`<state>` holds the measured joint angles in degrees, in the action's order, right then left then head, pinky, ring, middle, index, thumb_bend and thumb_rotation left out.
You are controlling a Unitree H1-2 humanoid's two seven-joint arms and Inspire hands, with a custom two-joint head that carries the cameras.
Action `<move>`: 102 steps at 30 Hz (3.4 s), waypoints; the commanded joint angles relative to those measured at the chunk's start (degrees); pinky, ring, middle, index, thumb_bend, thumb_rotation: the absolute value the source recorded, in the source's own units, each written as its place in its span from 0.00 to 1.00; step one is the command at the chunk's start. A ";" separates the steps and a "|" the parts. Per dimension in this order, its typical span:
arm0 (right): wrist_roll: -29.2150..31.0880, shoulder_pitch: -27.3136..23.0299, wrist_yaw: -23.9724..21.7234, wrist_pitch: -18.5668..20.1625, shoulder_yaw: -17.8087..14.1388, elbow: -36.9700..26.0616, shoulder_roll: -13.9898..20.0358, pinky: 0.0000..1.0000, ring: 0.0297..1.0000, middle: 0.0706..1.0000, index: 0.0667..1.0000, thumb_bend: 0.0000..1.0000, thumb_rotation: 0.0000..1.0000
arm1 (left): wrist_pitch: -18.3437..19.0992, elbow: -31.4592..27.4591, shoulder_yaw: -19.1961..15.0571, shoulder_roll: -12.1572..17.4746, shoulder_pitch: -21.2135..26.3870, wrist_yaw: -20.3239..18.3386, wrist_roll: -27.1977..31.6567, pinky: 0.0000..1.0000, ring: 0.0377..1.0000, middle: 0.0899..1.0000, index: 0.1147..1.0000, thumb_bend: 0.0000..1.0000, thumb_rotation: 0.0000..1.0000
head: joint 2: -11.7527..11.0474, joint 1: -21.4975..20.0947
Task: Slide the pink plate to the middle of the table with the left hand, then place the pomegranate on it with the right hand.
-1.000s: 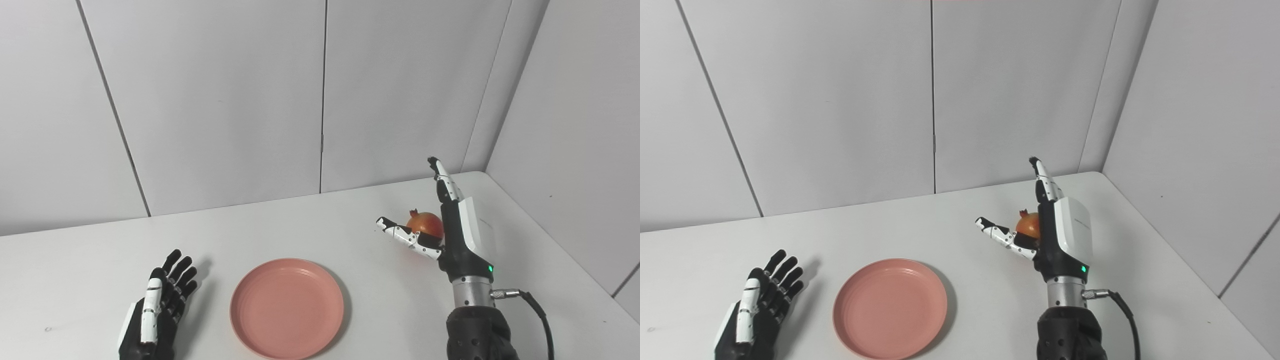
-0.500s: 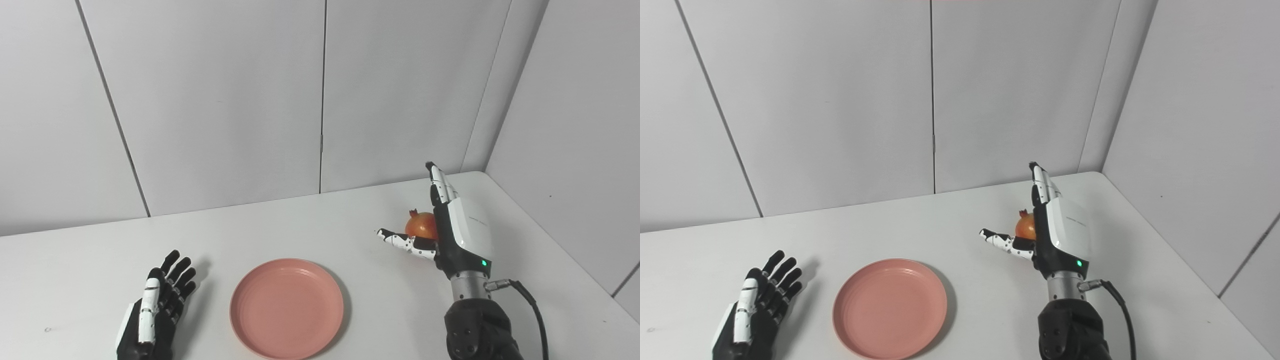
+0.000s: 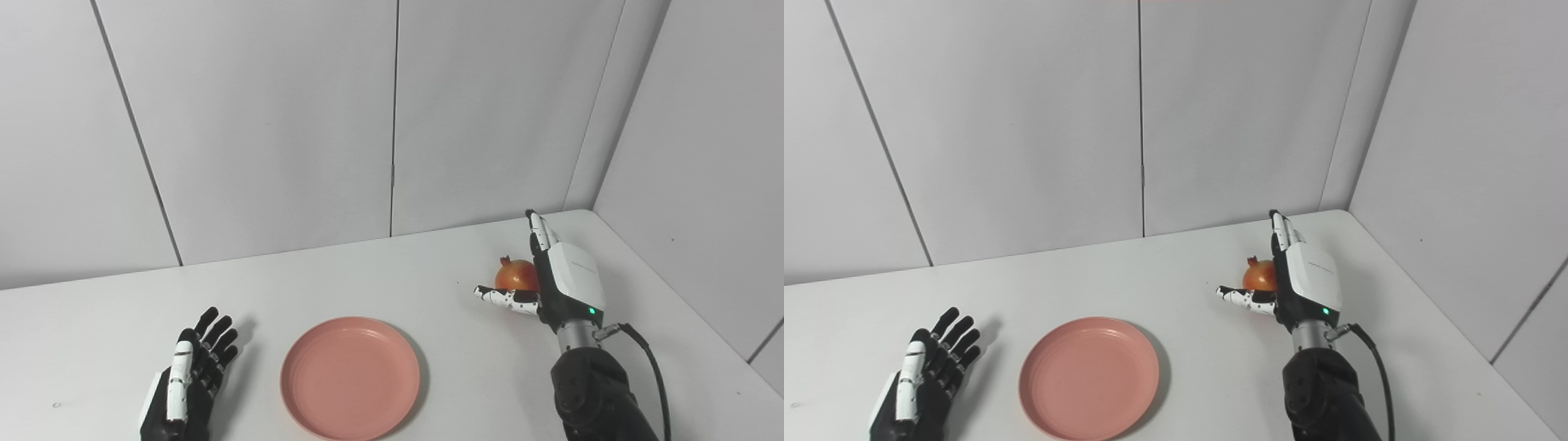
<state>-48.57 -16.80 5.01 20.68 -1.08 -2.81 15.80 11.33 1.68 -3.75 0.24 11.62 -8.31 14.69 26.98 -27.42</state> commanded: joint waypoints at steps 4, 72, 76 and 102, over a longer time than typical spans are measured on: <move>-0.28 -2.99 1.01 0.50 -0.03 0.25 2.43 0.91 0.94 0.97 0.99 0.95 0.47 | 1.37 -0.39 0.03 0.44 0.06 0.10 0.51 0.94 0.91 0.90 0.88 0.36 1.00 | 0.64 0.03; 8.23 -9.55 8.22 4.93 0.34 15.66 2.85 0.21 0.30 0.39 0.65 0.86 0.19 | 2.36 -0.78 -0.21 1.28 0.21 -0.64 1.99 0.93 0.91 0.90 0.87 0.39 1.00 | 2.99 0.36; 9.17 -9.85 8.16 4.56 0.96 16.88 3.05 0.26 0.34 0.42 0.55 0.83 0.17 | 2.08 -0.54 -0.10 1.30 0.25 -0.77 1.92 0.94 0.91 0.90 0.87 0.39 1.00 | 2.99 0.36; 8.45 -7.38 6.95 5.57 3.55 -1.77 2.86 0.32 0.41 0.47 0.45 0.52 0.14 | 2.46 -2.22 1.37 -0.17 -0.44 1.03 -0.33 0.91 0.89 0.88 0.86 0.42 1.00 | 3.15 4.86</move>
<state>-38.61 -22.89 12.08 26.01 2.46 -0.84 18.18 12.79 0.54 -2.90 0.54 11.53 -7.91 14.77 30.06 -23.20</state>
